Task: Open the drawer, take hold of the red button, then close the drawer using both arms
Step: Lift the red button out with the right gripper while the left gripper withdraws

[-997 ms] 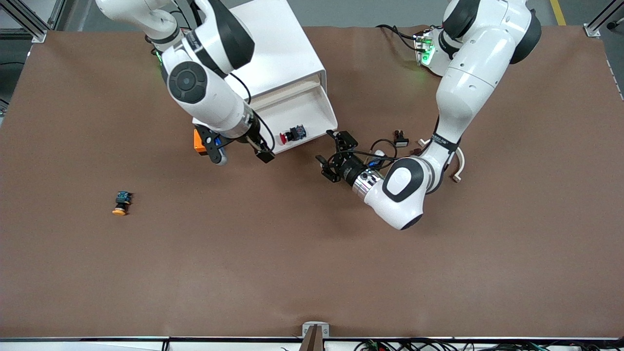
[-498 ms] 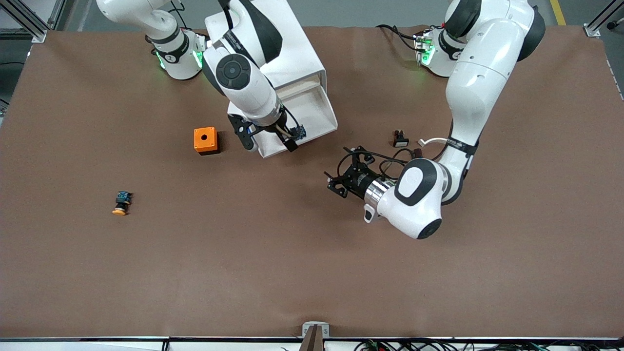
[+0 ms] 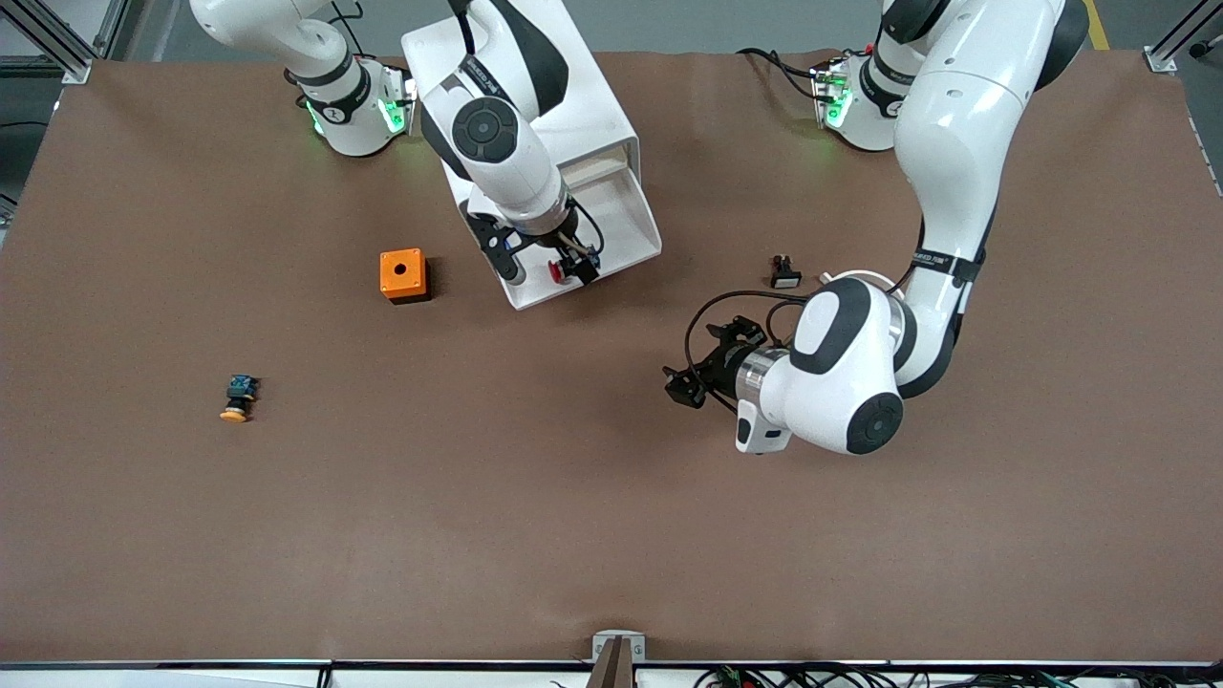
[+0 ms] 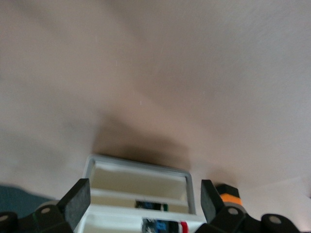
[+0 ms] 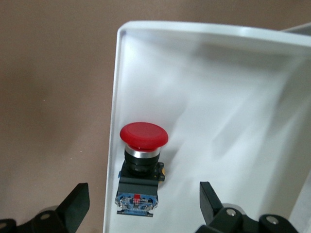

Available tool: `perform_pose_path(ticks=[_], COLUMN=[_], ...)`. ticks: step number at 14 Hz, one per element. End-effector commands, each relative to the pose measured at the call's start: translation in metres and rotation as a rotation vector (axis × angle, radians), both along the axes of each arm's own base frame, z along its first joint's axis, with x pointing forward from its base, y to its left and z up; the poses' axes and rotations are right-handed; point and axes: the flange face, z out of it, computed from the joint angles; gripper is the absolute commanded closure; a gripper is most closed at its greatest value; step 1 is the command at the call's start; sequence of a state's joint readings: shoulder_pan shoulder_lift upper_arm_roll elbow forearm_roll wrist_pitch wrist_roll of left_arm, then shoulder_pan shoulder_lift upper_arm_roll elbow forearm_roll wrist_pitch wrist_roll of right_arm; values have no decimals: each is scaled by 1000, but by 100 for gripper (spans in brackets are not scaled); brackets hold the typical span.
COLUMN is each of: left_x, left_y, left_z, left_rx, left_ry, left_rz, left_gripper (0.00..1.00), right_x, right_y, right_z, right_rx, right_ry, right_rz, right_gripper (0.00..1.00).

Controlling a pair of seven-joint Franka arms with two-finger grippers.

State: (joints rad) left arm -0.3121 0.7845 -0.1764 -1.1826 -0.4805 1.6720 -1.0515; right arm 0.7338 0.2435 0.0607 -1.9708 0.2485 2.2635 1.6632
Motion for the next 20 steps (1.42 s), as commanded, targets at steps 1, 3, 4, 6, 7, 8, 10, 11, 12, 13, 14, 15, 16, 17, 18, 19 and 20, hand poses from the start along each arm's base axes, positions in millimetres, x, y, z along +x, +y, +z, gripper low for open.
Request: perform_pose_path(ticks=[1, 3, 4, 6, 7, 8, 10, 11, 12, 13, 14, 15, 16, 17, 18, 19, 20], left_x=[3, 5, 5, 6, 6, 7, -2, -5, -12, -18, -19, -24, -31, -38, -41, -43, -47], left_y=[6, 8, 10, 10, 7, 6, -11, -19, -33, -45, -48, -55, -63, -68, -72, -74, -80], left_z=[41, 52, 51, 50, 50, 49, 45, 42, 38, 35, 34, 32, 28, 24, 23, 24, 21], left_rx=[34, 62, 84, 126, 141, 158, 209, 226, 232, 236, 251, 265, 268, 278, 288, 294, 294], left_ry=[-164, -220, -233, -268, -290, -311, -349, -360, -372, -385, -399, -409, -404, -394, -384, -381, -380], left_rz=[-73, -102, -116, -142, -151, -160, -217, -222, -233, -222, -224, -244, -259, -256, -235, -219, -227], left_gripper=[0, 0, 0, 0, 0, 0, 0, 0, 0, 0, 0, 0, 0, 0, 0, 0, 0], right_x=[-12, -15, -15, -15, -14, -14, -13, -13, -12, -11, -9, -5, 0, 8, 19, 30, 39], right_y=[0, 6, 6, 5, 5, 5, 5, 5, 5, 5, 4, 4, 3, 0, -7, -15, -22], right_z=[-8, -16, -16, -16, -15, -15, -14, -13, -12, -10, -8, -4, 2, 11, 22, 35, 46], right_rx=[10, 4, 8, 4, 5, 4, 6, 6, 7, 9, 11, 18, 27, 29, 19, 11, 12], right_ry=[-14, -10, -15, -13, -14, -15, -17, -16, -17, -21, -23, -29, -37, -35, -15, 2, 9], right_rz=[-19, -18, -21, -18, -18, -14, -12, -9, -8, -6, -7, -13, -23, -31, -35, -15, 21], right_gripper=[0, 0, 0, 0, 15, 35, 74, 87, 97, 100, 100, 100, 100, 100, 100, 100, 100])
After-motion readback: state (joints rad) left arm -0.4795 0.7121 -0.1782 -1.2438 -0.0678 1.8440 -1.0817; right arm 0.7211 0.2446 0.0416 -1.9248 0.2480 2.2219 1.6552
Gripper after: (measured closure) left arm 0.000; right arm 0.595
